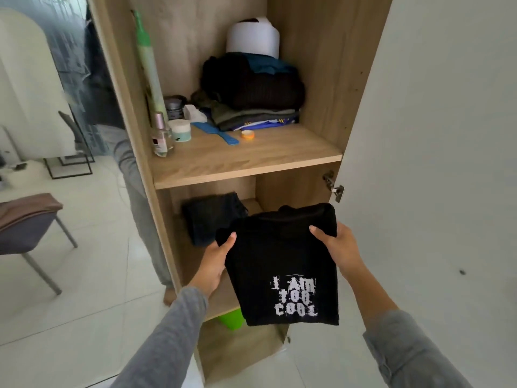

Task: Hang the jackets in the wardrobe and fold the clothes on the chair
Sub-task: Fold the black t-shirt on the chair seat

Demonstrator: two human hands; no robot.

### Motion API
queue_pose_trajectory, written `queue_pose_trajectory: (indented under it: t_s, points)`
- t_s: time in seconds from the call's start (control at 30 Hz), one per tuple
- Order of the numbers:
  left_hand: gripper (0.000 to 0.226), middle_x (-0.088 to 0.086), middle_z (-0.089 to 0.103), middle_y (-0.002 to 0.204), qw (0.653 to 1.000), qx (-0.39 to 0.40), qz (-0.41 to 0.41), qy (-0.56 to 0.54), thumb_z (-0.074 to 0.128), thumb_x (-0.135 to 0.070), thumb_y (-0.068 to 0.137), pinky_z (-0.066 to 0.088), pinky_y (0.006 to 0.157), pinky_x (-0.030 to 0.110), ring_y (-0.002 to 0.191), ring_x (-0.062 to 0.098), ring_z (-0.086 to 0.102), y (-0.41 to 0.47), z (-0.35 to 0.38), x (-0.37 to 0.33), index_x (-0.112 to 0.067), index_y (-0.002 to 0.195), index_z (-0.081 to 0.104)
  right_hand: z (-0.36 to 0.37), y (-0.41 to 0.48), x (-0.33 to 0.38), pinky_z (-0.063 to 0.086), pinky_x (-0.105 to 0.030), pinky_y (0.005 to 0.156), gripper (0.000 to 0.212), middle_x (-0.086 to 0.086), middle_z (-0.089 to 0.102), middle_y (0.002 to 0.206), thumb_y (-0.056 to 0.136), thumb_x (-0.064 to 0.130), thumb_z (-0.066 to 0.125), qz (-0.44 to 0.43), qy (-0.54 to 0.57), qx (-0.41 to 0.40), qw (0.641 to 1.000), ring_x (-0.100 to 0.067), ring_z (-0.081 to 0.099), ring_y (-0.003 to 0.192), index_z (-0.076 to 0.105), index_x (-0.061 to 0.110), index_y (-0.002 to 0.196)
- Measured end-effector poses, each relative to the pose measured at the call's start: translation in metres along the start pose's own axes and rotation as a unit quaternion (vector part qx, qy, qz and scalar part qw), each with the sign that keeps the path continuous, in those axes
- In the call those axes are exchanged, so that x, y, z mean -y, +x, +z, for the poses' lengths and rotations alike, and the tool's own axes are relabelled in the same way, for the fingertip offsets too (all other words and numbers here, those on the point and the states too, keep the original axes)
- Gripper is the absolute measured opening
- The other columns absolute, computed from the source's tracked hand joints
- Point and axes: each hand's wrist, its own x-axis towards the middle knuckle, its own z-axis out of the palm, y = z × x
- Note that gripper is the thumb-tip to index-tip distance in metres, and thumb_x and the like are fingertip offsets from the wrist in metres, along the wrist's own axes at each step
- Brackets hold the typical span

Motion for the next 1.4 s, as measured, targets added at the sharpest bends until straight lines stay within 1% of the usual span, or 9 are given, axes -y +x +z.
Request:
queue_pose_trajectory:
  t_s: [0.23, 0.47, 0.6, 0.87, 0.97, 1.07, 1.2, 1.33, 1.4]
  points:
    - [0.027, 0.004, 0.061, 0.12, 0.988, -0.137, 0.054, 0.035, 0.056, -0.021, 0.094, 0.044, 0.101, 0.041, 0.112, 0.023, 0.058, 0.073, 0.016, 0.024, -0.019, 0.121, 0.055, 0.008, 0.097, -0.038, 0.051, -0.041, 0.091, 0.041, -0.001, 0.064, 0.116, 0.088, 0.031, 0.062, -0.056, -0.176, 0.106, 0.977, -0.02, 0.062, 0.104, 0.051, 0.019, 0.126]
    - [0.031, 0.002, 0.06, 0.089, 0.966, -0.252, 0.051, 0.037, 0.046, 0.0, 0.095, 0.046, 0.063, 0.016, 0.074, 0.012, 0.056, 0.115, -0.019, -0.001, -0.012, 0.122, 0.054, 0.062, 0.125, -0.046, 0.052, -0.029, 0.086, 0.022, 0.005, 0.062, 0.103, 0.09, 0.011, 0.06, -0.041, -0.143, 0.302, 0.942, -0.011, 0.06, 0.102, 0.049, 0.03, 0.097]
    - [0.04, 0.023, 0.052, 0.13, 0.959, -0.229, 0.053, 0.155, 0.042, 0.007, 0.094, 0.047, 0.075, 0.028, 0.099, 0.03, 0.055, 0.194, -0.039, -0.025, 0.001, 0.134, 0.046, 0.092, 0.148, -0.074, 0.055, -0.026, 0.048, 0.019, 0.005, 0.06, 0.096, 0.091, 0.001, 0.055, 0.082, 0.058, 0.239, 0.966, -0.009, 0.062, 0.08, 0.048, 0.015, 0.102]
    - [0.042, 0.014, 0.059, 0.124, 0.893, -0.166, 0.087, 0.41, 0.055, -0.031, 0.09, 0.045, 0.097, 0.044, 0.114, 0.031, 0.056, 0.257, -0.052, 0.105, -0.014, 0.129, 0.053, 0.124, 0.179, -0.26, 0.052, -0.026, 0.054, 0.022, -0.012, 0.056, 0.08, 0.1, 0.008, 0.033, 0.393, 0.267, 0.016, 0.88, -0.022, 0.06, 0.088, 0.049, -0.002, 0.11]
    - [0.041, 0.014, 0.053, 0.128, 0.801, -0.197, -0.015, 0.565, 0.046, -0.031, 0.093, 0.045, 0.094, 0.044, 0.117, 0.033, 0.05, 0.213, -0.086, 0.191, -0.011, 0.129, 0.049, 0.122, 0.17, -0.311, 0.051, -0.03, 0.045, 0.025, -0.008, 0.061, 0.052, 0.1, 0.012, 0.025, 0.422, 0.195, -0.013, 0.885, -0.02, 0.064, 0.052, 0.044, 0.015, 0.085]
    - [0.054, 0.018, 0.035, 0.14, 0.72, -0.257, -0.096, 0.637, 0.039, -0.038, 0.096, 0.04, 0.097, 0.045, 0.125, 0.036, 0.04, 0.178, -0.098, 0.224, -0.007, 0.139, 0.032, 0.121, 0.169, -0.319, 0.053, -0.046, 0.044, 0.029, -0.018, 0.06, 0.109, 0.1, 0.002, 0.029, 0.437, 0.192, -0.029, 0.878, -0.027, 0.067, 0.048, 0.043, 0.009, 0.125]
    - [0.075, 0.027, 0.026, 0.144, 0.735, -0.286, -0.139, 0.599, 0.044, -0.044, 0.095, 0.034, 0.101, 0.043, 0.128, 0.041, 0.034, 0.181, -0.098, 0.222, 0.0, 0.146, 0.012, 0.117, 0.171, -0.319, 0.058, -0.043, 0.053, 0.033, -0.024, 0.053, 0.124, 0.096, 0.0, 0.04, 0.42, 0.084, -0.002, 0.904, -0.046, 0.061, 0.1, 0.045, 0.005, 0.129]
    - [0.058, 0.027, 0.036, 0.138, 0.761, -0.258, -0.106, 0.585, 0.052, -0.02, 0.093, 0.038, 0.1, 0.043, 0.123, 0.04, 0.042, 0.198, -0.108, 0.21, 0.0, 0.141, 0.026, 0.111, 0.161, -0.321, 0.057, -0.041, 0.077, 0.017, -0.019, 0.065, 0.09, 0.091, -0.001, 0.053, 0.341, -0.102, 0.042, 0.933, -0.042, 0.066, 0.087, 0.048, -0.004, 0.107]
    - [0.047, 0.028, 0.042, 0.131, 0.757, -0.245, -0.041, 0.605, 0.053, -0.005, 0.088, 0.043, 0.096, 0.045, 0.116, 0.042, 0.048, 0.208, -0.117, 0.204, 0.001, 0.133, 0.038, 0.109, 0.15, -0.326, 0.052, -0.011, 0.056, 0.021, -0.005, 0.06, 0.064, 0.087, 0.005, 0.062, 0.27, -0.219, 0.081, 0.934, -0.022, 0.064, 0.063, 0.052, -0.008, 0.1]
